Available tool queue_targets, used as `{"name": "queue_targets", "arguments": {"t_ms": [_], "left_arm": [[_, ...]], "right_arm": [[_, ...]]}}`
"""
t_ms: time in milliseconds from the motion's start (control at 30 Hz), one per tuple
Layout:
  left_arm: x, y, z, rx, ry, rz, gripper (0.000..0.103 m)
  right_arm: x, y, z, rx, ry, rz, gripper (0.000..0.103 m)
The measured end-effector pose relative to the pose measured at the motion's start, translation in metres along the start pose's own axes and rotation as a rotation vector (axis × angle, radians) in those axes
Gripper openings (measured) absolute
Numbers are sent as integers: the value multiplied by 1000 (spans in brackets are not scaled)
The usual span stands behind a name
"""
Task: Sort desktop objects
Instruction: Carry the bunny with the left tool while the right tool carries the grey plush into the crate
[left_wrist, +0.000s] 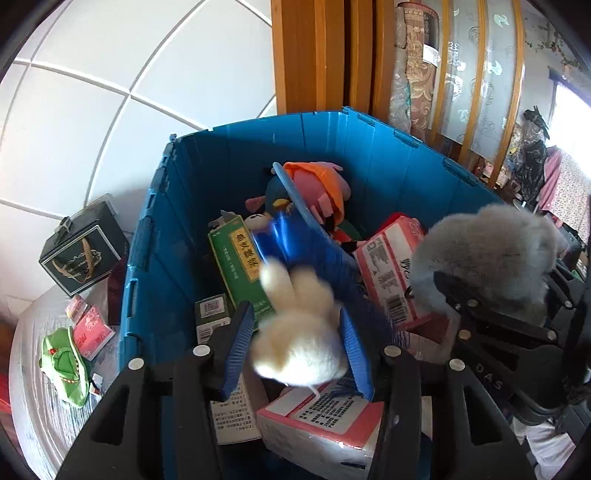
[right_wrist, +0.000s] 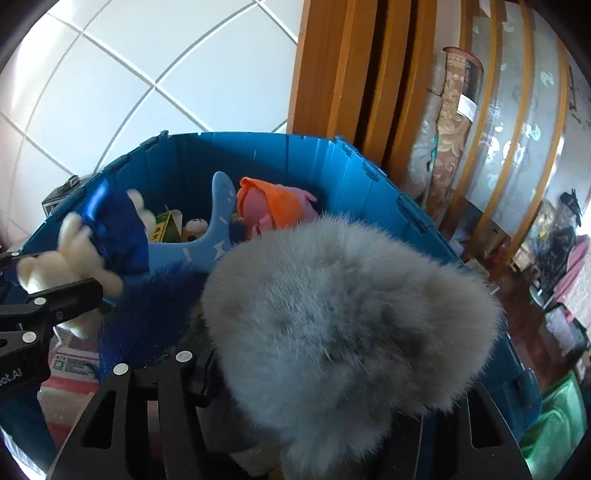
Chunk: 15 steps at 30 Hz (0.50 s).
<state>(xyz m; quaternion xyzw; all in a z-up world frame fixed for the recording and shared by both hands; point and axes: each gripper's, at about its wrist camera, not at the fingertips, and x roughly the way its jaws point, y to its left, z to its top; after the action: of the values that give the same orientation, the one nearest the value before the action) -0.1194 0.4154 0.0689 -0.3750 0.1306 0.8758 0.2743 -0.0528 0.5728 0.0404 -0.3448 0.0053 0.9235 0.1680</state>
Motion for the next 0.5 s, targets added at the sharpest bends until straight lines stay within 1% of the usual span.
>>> {"name": "queue_targets", "arguments": {"t_ms": [33, 67, 100, 133, 167, 233, 267, 333, 400, 500], "left_arm": [[-1, 0, 0, -7, -5, 10, 64], [-3, 1, 0, -11, -12, 14, 69], [-4, 2, 0, -12, -23, 16, 75], [-5, 2, 0, -12, -31, 21, 78], [-6, 2, -1, -12, -35, 27, 78], [-6, 3, -1, -15, -38, 27, 78], [-7, 5, 0, -19, -41, 30, 78], [-8, 8, 0, -22, -48, 35, 78], [-11, 11, 0, -28, -58, 40, 78], [-19, 17, 0, -37, -81, 48, 78]], "right_arm": [[-2, -3, 2, 0, -12, 1, 60], [-2, -3, 3, -3, -15, -11, 60], [-3, -3, 3, 1, -17, -15, 64], [-5, -5, 3, 12, -24, -8, 69], [-7, -5, 3, 16, -29, -5, 71], [-9, -7, 5, 25, -38, -8, 83], [-11, -8, 5, 30, -44, -8, 86], [-13, -11, 7, 35, -55, -10, 98], [-16, -12, 8, 37, -70, -14, 103], [-16, -13, 8, 37, -82, -27, 103]]}}
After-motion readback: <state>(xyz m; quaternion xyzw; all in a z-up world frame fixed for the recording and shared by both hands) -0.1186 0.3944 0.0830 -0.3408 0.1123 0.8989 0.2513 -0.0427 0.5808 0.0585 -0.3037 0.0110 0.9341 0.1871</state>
